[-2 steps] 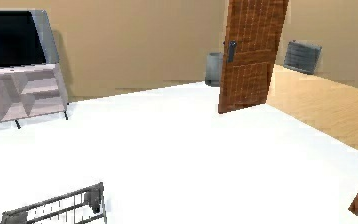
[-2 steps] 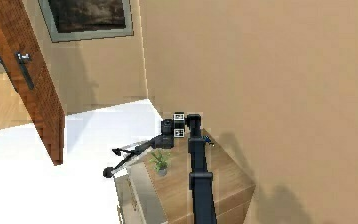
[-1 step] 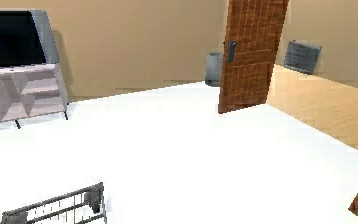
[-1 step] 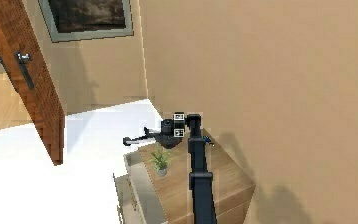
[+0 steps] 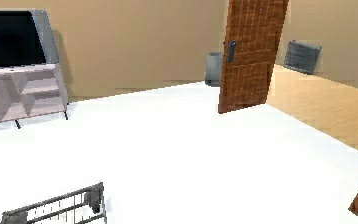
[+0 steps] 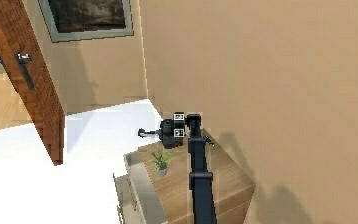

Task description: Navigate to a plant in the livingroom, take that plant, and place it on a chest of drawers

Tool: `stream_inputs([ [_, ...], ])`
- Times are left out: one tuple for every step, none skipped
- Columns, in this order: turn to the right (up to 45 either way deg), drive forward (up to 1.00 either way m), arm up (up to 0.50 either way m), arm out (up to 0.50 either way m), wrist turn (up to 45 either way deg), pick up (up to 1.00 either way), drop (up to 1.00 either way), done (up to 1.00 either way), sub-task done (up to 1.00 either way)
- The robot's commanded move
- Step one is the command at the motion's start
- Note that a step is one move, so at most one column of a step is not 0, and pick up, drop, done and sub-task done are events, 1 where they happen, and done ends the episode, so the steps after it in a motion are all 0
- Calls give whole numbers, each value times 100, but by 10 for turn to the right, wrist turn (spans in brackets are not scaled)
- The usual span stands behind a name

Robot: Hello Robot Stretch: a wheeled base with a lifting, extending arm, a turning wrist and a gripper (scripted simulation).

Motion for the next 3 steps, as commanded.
stream_inputs([
  [0, 0, -30, 0, 0, 0, 0, 0, 0],
  [0, 0, 0, 0, 0, 100, 0, 0, 0],
  [0, 0, 10, 0, 0, 0, 0, 0, 0],
])
